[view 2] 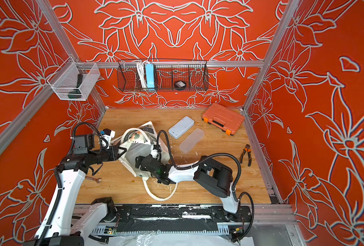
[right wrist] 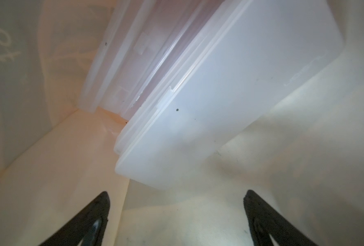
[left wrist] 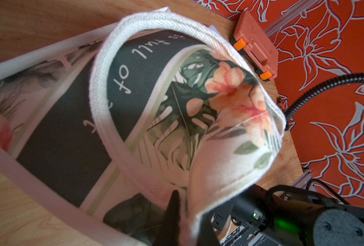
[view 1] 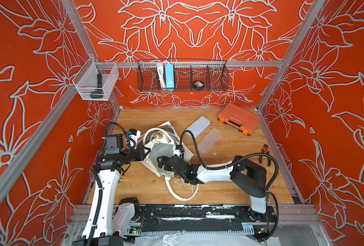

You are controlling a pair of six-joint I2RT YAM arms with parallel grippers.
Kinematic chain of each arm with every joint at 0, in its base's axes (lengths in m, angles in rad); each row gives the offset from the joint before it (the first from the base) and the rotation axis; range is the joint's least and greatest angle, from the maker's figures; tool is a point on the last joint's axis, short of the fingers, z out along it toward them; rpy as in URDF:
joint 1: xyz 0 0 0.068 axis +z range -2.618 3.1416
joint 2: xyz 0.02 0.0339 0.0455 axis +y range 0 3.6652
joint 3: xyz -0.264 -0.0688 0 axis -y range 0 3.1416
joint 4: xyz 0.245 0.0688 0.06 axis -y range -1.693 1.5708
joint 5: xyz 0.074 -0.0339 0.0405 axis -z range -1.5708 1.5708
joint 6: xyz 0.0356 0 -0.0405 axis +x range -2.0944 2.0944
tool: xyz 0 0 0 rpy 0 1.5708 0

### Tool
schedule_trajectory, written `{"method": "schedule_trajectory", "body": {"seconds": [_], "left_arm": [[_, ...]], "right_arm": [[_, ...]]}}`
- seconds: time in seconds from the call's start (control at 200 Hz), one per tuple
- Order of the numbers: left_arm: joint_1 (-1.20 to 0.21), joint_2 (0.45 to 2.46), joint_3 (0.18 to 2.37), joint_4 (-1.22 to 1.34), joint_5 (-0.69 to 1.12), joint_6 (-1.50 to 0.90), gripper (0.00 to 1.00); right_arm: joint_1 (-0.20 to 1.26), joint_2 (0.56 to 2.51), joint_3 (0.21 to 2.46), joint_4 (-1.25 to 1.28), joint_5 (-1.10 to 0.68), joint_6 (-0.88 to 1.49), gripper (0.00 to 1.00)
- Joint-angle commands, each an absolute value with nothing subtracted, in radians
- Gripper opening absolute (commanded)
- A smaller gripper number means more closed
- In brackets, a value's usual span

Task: Take out the pencil case from the canvas bag
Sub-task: Pick up the pencil case from the canvas bag.

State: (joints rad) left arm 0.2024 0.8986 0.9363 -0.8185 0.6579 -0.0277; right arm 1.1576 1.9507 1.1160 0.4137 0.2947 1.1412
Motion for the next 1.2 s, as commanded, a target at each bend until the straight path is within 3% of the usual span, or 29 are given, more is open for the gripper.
{"method": "schedule_trajectory", "body": {"seconds": [0.0, 1.196], "left_arm": [[0.207, 0.876, 0.962, -0.811, 0.728, -0.051, 0.0], [0.206, 0.874, 0.954, -0.804, 0.759, -0.044, 0.0]], "right_arm": [[1.149, 1.975, 1.146, 0.455, 0.344, 1.168, 0.98], [1.109, 2.145, 1.25, 0.522, 0.378, 1.513, 0.98]]}}
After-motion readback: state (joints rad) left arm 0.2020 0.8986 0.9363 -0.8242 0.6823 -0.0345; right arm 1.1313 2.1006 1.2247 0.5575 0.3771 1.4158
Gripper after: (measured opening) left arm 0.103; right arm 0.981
